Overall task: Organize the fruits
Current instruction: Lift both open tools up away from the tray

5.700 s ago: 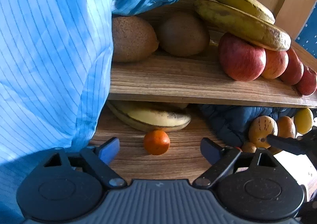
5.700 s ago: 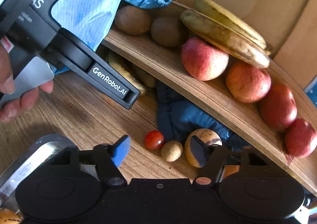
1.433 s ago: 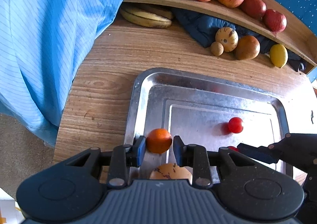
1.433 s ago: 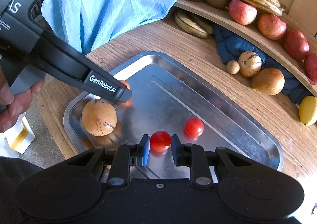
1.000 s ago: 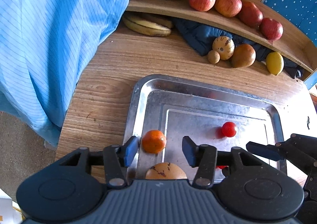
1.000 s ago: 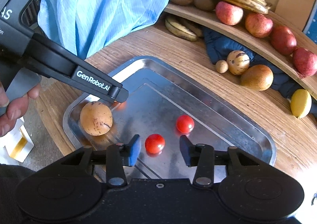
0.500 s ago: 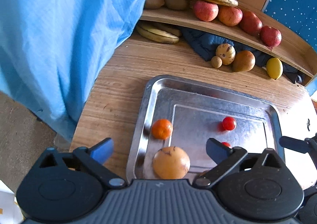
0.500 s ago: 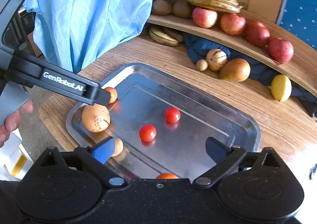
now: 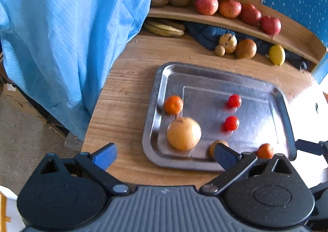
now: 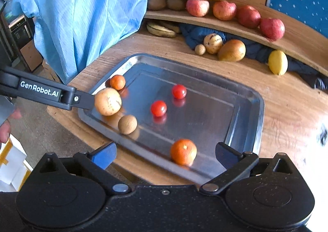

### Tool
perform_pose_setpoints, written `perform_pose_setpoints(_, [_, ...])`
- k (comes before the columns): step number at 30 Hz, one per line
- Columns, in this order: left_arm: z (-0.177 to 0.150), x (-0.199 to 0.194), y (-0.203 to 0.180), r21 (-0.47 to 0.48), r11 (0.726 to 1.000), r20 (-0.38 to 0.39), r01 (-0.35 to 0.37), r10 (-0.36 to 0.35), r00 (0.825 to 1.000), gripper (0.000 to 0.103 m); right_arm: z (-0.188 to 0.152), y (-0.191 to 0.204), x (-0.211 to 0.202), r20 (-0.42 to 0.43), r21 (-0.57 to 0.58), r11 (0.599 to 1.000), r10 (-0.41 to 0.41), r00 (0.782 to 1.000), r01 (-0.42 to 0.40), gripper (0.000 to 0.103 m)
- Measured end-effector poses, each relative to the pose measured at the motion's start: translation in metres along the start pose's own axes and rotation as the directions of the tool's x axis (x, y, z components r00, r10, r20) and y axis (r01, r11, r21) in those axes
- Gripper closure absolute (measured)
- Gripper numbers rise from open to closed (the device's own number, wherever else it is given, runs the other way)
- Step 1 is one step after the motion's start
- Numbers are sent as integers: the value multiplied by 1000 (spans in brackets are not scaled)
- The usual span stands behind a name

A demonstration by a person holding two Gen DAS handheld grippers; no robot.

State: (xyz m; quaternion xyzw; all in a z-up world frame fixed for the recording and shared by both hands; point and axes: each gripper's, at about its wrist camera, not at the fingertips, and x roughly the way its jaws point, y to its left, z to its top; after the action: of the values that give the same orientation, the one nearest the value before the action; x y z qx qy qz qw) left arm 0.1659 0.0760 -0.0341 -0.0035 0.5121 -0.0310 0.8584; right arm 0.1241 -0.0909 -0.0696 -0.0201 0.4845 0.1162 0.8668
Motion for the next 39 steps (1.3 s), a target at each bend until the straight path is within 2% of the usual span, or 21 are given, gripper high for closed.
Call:
perform_pose_setpoints(7, [-15, 0, -11, 165, 986, -51, -1, 10, 999, 1, -11, -5, -3, -42, 51, 997, -61, 997, 63, 1])
perform_pose_setpoints(10, [-20, 4, -16, 195, 981, -71, 5, 9, 997, 0, -15, -10, -1, -63, 77, 994, -78, 995, 83, 1])
perform_pose_setpoints(16, [-17, 11, -19, 209, 978, -89, -10, 29, 996, 1, -14, -19, 0, -74, 85, 990, -107, 991, 113, 1])
perform_pose_setpoints(26, [5, 11, -14, 211, 977, -65, -18, 32, 997, 0, 13, -33, -5, 20, 125, 985, -118, 993, 115, 1])
perform_pose_setpoints(39, [40, 23, -25, 214, 976, -38, -36, 45, 998, 0, 37, -49, 6, 63, 150, 984, -102, 993, 91, 1])
